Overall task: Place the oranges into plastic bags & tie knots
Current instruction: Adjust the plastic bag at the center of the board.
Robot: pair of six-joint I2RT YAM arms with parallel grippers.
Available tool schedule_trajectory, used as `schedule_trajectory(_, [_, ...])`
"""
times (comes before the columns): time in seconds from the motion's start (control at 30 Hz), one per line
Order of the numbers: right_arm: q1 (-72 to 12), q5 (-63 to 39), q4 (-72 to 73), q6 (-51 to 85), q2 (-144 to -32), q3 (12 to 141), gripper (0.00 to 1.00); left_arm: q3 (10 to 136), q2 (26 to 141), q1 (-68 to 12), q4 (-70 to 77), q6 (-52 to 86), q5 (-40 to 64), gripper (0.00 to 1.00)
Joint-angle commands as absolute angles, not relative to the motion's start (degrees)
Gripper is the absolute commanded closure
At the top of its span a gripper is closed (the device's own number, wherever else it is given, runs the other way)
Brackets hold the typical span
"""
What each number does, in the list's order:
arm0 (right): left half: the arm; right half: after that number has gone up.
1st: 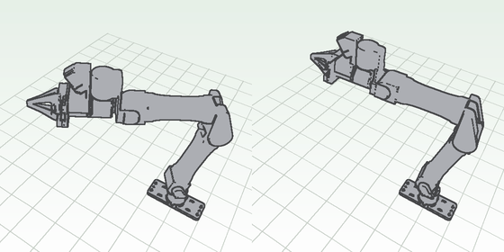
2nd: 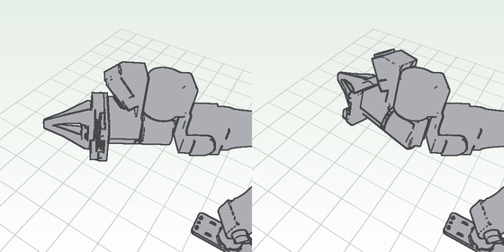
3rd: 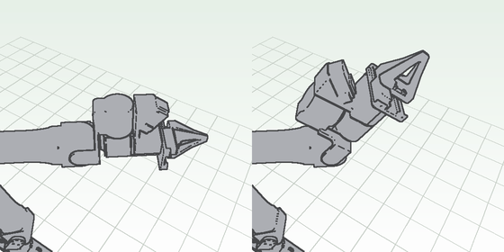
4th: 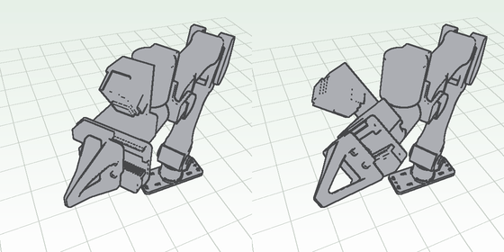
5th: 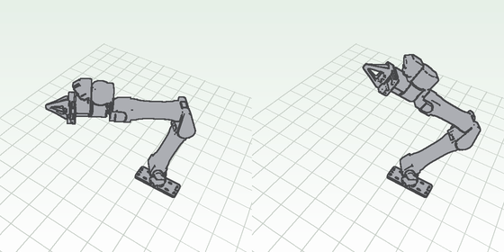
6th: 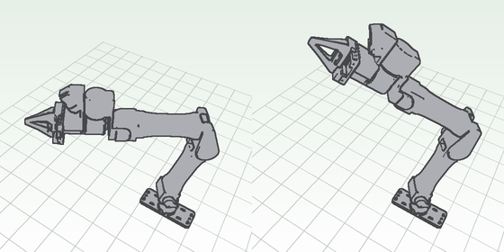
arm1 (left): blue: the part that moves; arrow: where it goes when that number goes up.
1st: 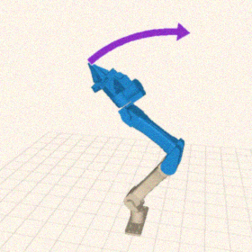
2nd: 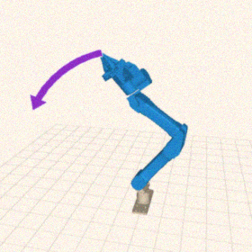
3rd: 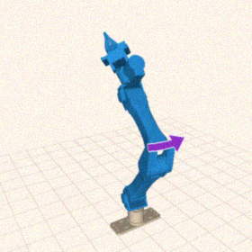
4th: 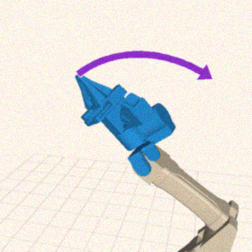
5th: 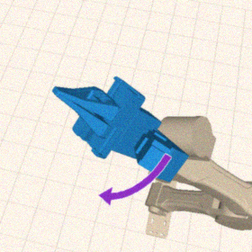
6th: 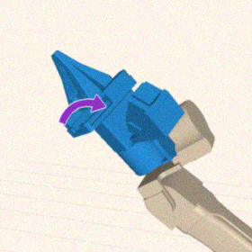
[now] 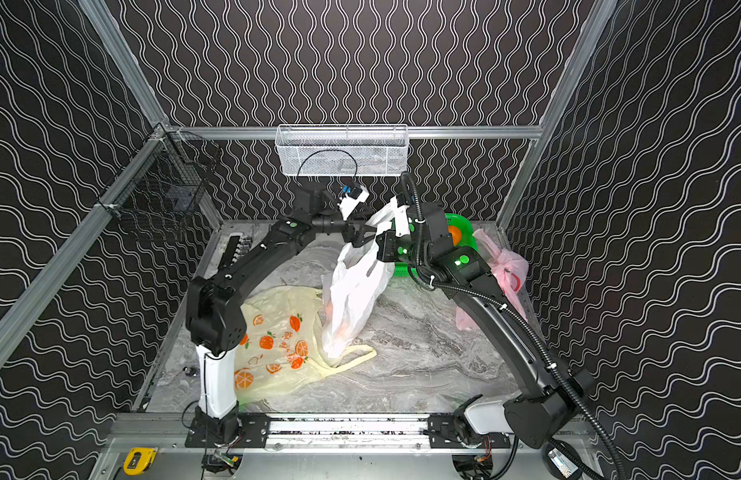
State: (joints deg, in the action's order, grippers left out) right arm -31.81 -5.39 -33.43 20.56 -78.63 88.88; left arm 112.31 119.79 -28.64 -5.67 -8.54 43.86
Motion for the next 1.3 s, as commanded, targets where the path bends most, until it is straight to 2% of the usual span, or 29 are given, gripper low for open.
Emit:
schedule_trajectory(0.0, [-31.9,-4.6,-32.3,21.7,-77.9,88.3,0.96,115.8,122.8,-29.4,-6.1,-8.6,40.9,0.01])
schedule_trajectory(0.03, [-31.9,-4.0,-32.7,21.7,-77.7,88.2,0.96,116.8,123.9,-29.5,-5.4,-7.2,39.4,0.02])
schedule_trajectory(0.07, [-31.8,-3.4,-33.1,21.5,-77.7,88.2,0.96,117.6,124.5,-29.4,-4.9,-6.1,38.6,0.09])
schedule_trajectory(0.23, [-31.7,3.5,-37.4,19.5,-77.4,90.4,0.96,119.1,124.2,-29.5,-3.2,-1.5,31.7,0.72])
schedule_trajectory(0.33, [-30.6,6.2,-37.5,19.3,-76.0,90.9,0.97,118.7,120.1,-29.4,-6.4,-1.4,23.2,0.98])
schedule_trajectory(0.53, [-26.6,2.3,-33.8,13.2,-74.0,92.1,0.96,113.1,107.4,-29.4,-11.8,1.0,9.7,1.0])
schedule_trajectory(0.67, [-25.9,-1.4,-32.8,5.1,-75.2,94.6,0.92,103.9,97.6,-29.4,-12.1,6.0,4.5,1.0])
schedule_trajectory(0.8, [-25.8,-7.1,-26.9,-2.8,-73.6,90.3,0.86,90.8,87.7,-30.4,-7.9,14.1,-0.2,1.0])
schedule_trajectory(0.87, [-25.8,-10.4,-25.6,-5.0,-73.5,88.3,0.77,84.8,84.2,-32.0,-6.2,16.8,-3.0,1.0])
schedule_trajectory(0.93, [-25.8,-12.8,-24.9,-5.0,-73.8,86.9,0.52,79.0,81.5,-33.9,-4.0,17.6,-6.0,1.0])
schedule_trajectory(0.97, [-25.8,-14.5,-24.6,-4.6,-74.0,85.9,0.35,76.3,80.3,-34.3,-2.9,18.5,-6.9,1.0])
schedule_trajectory(1.03, [-25.8,-15.5,-23.4,-2.6,-73.3,84.3,0.16,72.3,78.8,-34.4,-1.8,20.9,-8.8,1.0])
schedule_trajectory(1.13, [-25.8,-12.6,-16.2,1.7,-68.1,78.4,0.0,69.9,77.9,-34.4,-1.4,21.7,-9.4,1.0])
schedule_trajectory(1.27, [-25.8,-8.9,-3.1,6.3,-59.0,65.2,0.0,71.2,78.4,-34.4,-2.9,20.6,-9.8,1.0])
